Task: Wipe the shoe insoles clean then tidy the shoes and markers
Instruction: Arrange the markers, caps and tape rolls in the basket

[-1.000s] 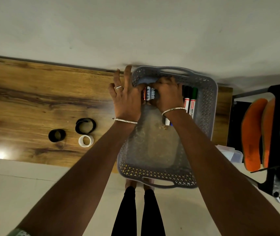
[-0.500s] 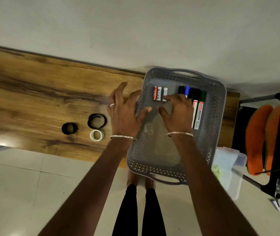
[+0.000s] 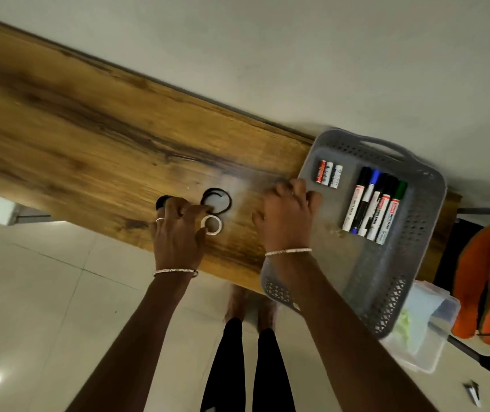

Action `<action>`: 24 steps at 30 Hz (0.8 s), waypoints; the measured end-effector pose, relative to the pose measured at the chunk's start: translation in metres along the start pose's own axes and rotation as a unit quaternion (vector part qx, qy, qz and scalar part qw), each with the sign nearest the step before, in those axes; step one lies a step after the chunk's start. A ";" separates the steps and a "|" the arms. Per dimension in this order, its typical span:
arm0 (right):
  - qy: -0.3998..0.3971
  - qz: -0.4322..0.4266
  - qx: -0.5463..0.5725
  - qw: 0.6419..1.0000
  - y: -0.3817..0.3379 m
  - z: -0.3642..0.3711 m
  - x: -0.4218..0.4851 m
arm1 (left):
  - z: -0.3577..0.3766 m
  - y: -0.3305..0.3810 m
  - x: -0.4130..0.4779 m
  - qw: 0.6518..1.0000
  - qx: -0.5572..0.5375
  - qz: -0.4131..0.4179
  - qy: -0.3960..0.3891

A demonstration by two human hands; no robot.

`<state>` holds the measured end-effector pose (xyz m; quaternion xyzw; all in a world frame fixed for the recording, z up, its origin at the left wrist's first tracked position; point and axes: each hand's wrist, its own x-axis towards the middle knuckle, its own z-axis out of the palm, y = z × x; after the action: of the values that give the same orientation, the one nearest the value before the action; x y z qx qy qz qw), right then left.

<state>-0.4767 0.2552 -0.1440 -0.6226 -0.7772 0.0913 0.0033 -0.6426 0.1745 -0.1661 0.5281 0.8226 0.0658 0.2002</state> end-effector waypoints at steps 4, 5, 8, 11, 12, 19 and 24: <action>-0.128 -0.041 -0.140 0.981 -0.016 0.002 0.017 | 0.003 -0.001 0.003 1.000 0.016 0.018 0.010; -0.157 -0.044 -0.165 0.973 -0.018 0.004 0.017 | 0.005 -0.001 0.004 0.999 0.020 0.021 0.018; -0.201 -0.040 -0.216 0.955 -0.020 0.012 0.010 | 0.010 0.001 0.002 0.998 0.021 0.013 0.053; -0.196 -0.052 -0.225 0.953 -0.020 0.016 0.009 | 0.013 0.002 -0.004 0.998 0.015 -0.017 0.058; -0.193 -0.060 -0.225 0.953 -0.019 0.017 0.010 | 0.014 0.002 -0.007 0.999 0.024 -0.024 0.043; -0.152 -0.121 -0.109 0.975 -0.012 0.011 0.013 | 0.024 0.006 -0.012 0.998 0.041 -0.040 0.024; -0.011 -0.063 0.065 0.996 0.000 0.008 -0.006 | 0.028 0.014 -0.011 0.998 0.022 -0.058 0.029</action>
<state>-0.4763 0.2482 -0.1511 -0.5697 -0.8074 0.1480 0.0410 -0.6159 0.1675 -0.1843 0.4816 0.8585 0.0514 0.1685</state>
